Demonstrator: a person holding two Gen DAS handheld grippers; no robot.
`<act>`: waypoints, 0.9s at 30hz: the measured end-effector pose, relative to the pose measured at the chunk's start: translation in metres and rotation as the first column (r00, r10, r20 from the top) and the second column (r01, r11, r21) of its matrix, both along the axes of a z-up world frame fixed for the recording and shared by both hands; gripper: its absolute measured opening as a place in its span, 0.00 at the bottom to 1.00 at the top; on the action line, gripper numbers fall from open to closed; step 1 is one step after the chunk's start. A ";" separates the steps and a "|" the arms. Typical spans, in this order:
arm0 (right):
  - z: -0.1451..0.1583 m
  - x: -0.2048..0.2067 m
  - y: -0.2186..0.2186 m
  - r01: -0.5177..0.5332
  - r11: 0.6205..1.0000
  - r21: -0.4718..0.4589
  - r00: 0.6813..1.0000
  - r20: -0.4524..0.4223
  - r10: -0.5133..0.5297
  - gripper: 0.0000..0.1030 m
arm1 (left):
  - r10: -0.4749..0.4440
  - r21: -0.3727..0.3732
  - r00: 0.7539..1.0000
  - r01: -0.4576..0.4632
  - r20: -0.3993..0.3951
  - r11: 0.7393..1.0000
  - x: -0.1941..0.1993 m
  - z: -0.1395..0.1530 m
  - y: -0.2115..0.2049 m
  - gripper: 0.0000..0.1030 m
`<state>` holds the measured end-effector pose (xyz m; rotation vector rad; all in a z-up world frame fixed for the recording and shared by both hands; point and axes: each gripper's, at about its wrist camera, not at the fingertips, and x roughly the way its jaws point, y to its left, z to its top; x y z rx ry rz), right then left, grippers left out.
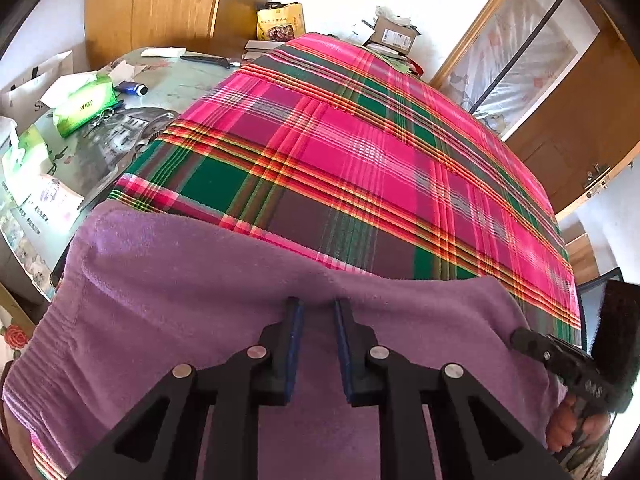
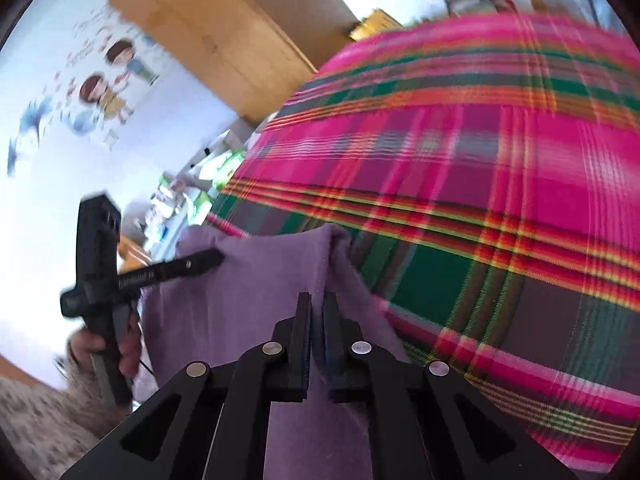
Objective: Fold clothes
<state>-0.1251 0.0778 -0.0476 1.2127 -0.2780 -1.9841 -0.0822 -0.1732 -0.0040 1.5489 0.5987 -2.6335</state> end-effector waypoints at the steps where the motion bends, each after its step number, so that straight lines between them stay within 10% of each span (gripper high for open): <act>1: 0.002 0.005 -0.005 -0.019 1.000 0.012 1.000 -0.024 0.019 0.06 | 0.001 -0.004 1.000 -0.001 -0.001 1.000 0.000 0.000 0.001 0.18; 27: 0.006 -0.042 0.014 0.052 0.990 0.128 0.999 -0.022 -0.050 0.24 | 0.025 0.001 1.000 -0.025 -0.015 1.000 0.002 -0.001 0.002 0.18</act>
